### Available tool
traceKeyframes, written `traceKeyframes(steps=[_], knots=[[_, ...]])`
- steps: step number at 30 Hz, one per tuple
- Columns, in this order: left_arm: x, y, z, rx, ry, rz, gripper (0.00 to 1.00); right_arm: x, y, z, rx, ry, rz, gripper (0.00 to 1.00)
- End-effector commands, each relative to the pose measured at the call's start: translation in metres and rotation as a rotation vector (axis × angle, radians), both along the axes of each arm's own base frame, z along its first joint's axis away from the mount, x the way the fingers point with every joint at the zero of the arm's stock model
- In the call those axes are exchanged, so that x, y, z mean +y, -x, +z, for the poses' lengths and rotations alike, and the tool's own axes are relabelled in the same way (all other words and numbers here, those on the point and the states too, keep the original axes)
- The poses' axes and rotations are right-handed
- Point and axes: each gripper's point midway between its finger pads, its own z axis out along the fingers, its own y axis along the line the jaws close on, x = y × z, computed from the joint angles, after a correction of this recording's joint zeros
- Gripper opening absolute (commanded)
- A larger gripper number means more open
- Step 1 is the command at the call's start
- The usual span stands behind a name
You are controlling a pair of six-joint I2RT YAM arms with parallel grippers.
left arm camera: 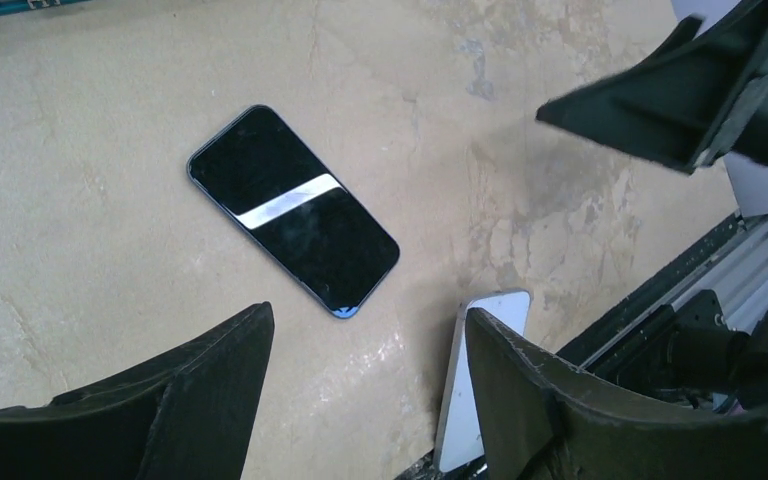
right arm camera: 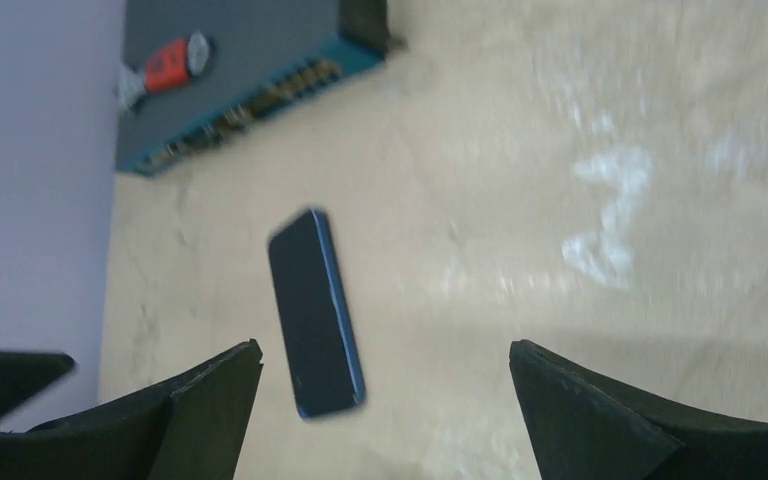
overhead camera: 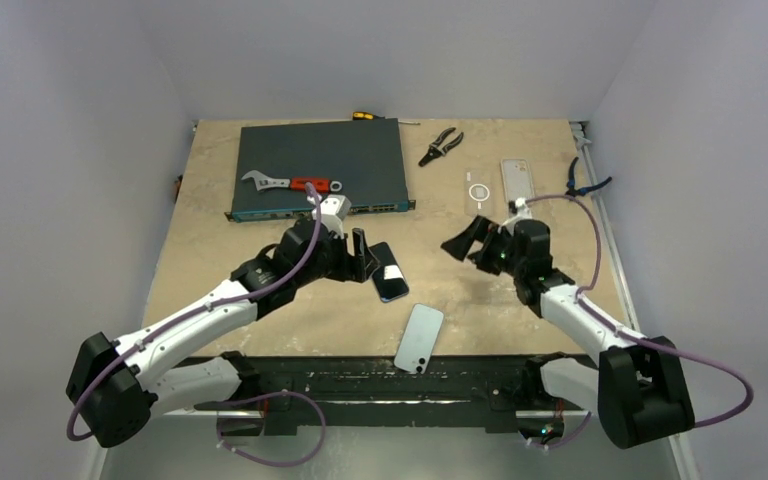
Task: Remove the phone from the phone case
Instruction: Place the phone case at the center of the board, then pick up the phone at the center of the board.
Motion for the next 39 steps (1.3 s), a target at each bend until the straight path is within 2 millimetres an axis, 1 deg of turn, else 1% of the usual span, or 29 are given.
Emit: traceKeyframes(steps=[1,4,7,10,13,15,19,27,29,32,37,38,39], knots=[[-0.004,0.013,0.019,-0.031,0.056,-0.07,0.69,0.02,0.046,-0.024,0.021,-0.043,0.217,0.99],[-0.004,0.016,0.017,-0.02,0.045,-0.084,0.69,0.029,0.067,-0.039,0.061,-0.072,0.285,0.99],[-0.007,0.02,0.015,-0.008,0.058,-0.1,0.69,0.041,0.086,-0.047,0.08,-0.102,0.356,0.99],[-0.007,0.021,0.014,-0.002,0.07,-0.102,0.68,0.051,0.103,-0.057,0.093,-0.096,0.409,0.99],[-0.007,0.022,0.015,0.0,0.073,-0.102,0.68,0.058,0.115,-0.067,0.106,-0.099,0.454,0.98],[-0.008,0.022,0.016,0.001,0.073,-0.104,0.68,0.06,0.119,-0.071,0.11,-0.101,0.473,0.95],[-0.007,0.022,0.017,-0.002,0.07,-0.102,0.68,0.065,0.121,-0.072,0.11,-0.111,0.506,0.84],[-0.008,0.021,0.019,-0.005,0.075,-0.105,0.67,0.089,0.141,-0.073,0.123,-0.147,0.657,0.66],[-0.008,0.022,0.02,-0.008,0.074,-0.105,0.67,0.093,0.145,-0.073,0.122,-0.16,0.682,0.6],[-0.006,0.022,0.02,-0.008,0.072,-0.102,0.67,0.097,0.149,-0.075,0.131,-0.175,0.711,0.46],[-0.005,0.022,0.022,-0.014,0.07,-0.098,0.67,0.101,0.154,-0.064,0.097,-0.219,0.744,0.14],[-0.004,0.022,0.023,-0.015,0.07,-0.097,0.67,0.102,0.155,-0.059,0.086,-0.227,0.755,0.04],[-0.004,0.022,0.024,-0.017,0.071,-0.097,0.67,0.102,0.156,-0.054,0.075,-0.235,0.765,0.0]])
